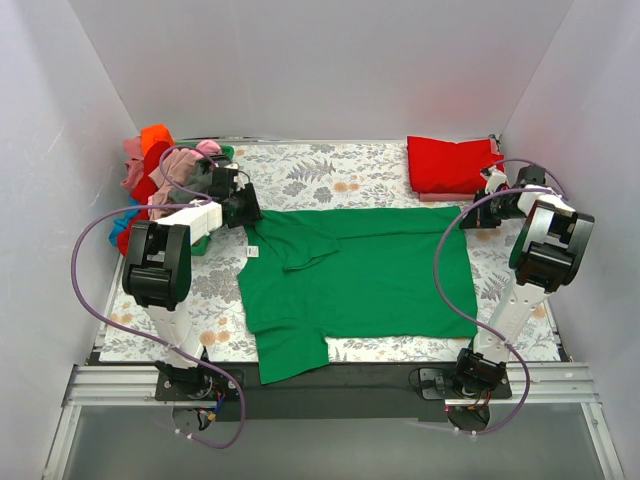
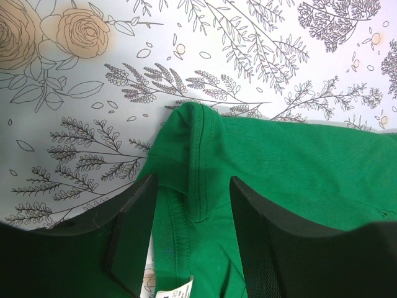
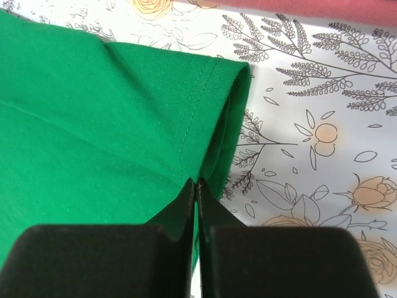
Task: Fold and stack the t-shirts
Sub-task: Fold the tshirt
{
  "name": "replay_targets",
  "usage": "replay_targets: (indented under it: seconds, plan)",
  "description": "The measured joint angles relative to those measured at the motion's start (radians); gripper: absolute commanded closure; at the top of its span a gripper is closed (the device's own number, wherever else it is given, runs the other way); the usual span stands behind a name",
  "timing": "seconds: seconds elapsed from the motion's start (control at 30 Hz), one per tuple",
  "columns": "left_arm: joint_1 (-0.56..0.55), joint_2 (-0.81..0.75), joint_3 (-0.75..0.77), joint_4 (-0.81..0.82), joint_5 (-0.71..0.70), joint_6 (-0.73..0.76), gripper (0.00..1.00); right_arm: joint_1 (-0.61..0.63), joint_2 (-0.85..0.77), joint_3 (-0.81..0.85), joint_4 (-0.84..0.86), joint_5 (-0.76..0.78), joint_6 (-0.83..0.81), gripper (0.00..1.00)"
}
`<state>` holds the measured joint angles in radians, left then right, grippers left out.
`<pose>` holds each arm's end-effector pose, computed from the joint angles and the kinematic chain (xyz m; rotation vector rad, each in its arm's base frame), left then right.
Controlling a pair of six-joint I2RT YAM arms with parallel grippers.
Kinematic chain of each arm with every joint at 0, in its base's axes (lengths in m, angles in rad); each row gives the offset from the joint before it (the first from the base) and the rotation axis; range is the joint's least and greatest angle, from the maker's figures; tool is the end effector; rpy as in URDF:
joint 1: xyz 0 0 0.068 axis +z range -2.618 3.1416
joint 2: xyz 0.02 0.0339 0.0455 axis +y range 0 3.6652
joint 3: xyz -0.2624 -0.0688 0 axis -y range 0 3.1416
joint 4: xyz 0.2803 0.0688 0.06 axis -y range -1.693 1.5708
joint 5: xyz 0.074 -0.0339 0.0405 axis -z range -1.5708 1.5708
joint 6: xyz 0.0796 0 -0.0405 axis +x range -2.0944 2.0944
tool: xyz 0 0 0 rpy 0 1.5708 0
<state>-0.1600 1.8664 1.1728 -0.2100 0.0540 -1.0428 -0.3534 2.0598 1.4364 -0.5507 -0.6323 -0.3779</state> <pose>0.4389 -0.0752 0.1109 -1.0738 2.3289 -0.5599 0.4472 -0.1148 0.1027 -0.1945 2.4913 0.5826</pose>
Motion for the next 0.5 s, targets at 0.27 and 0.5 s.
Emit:
replay_targets:
  seconds: [0.27,0.5]
  plan:
    - [0.000,0.000,0.000,0.000,0.000,0.003,0.51,-0.019,-0.016,0.000,-0.005,-0.015,-0.005,0.99]
    - [0.000,0.000,0.000,0.000,0.000,0.003,0.52,-0.028,-0.019,0.000,-0.022,-0.025,-0.018,0.90]
